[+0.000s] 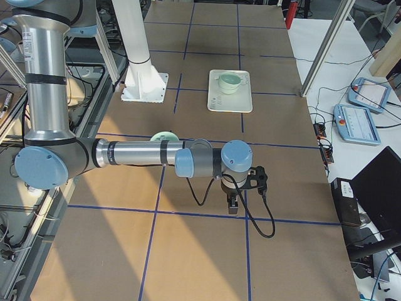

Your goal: Stack green bowls together

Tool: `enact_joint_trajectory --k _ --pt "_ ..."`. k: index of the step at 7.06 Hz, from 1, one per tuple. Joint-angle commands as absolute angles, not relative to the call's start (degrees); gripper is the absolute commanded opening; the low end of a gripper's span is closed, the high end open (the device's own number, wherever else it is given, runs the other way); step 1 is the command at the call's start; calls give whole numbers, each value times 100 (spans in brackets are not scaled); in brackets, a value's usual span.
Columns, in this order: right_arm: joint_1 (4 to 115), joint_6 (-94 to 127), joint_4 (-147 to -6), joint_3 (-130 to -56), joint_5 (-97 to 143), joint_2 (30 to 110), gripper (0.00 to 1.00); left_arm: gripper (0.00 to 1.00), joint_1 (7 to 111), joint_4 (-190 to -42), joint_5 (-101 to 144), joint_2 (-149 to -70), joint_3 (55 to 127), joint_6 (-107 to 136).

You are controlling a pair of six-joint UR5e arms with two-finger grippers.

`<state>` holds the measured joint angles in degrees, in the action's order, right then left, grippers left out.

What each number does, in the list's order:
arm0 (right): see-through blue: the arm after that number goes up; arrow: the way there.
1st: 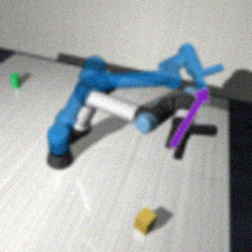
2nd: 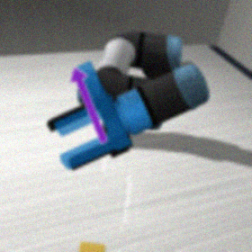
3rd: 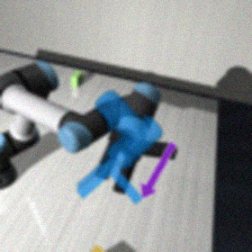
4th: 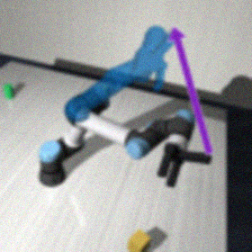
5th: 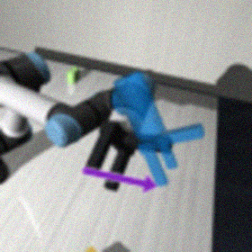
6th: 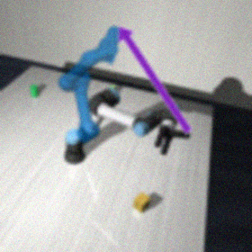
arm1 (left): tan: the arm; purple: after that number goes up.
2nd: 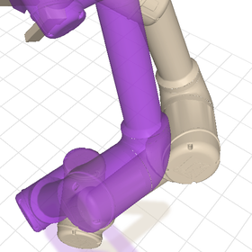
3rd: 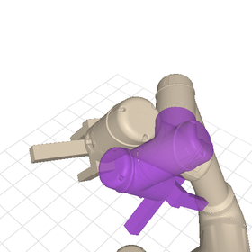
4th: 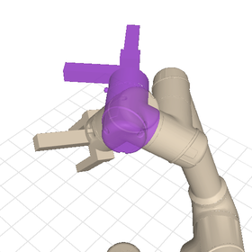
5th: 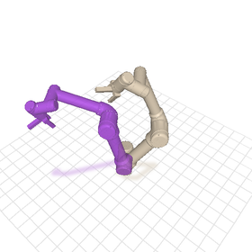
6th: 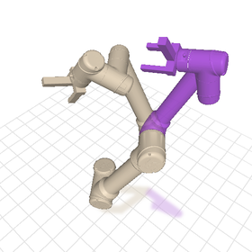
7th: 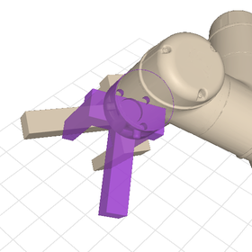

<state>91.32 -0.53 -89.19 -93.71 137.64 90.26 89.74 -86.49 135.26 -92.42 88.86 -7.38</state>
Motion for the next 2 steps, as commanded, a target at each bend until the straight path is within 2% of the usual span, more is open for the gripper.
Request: enact_joint_trajectory --k 1,2 --pt "9132 -53 -8921 -9378 13764 9026 100 100 8974 -8657 13526 -9237 8886 -747" --pt "9132 -53 -8921 -9378 13764 9026 100 100 8974 -8666 13526 -9237 8886 -747"
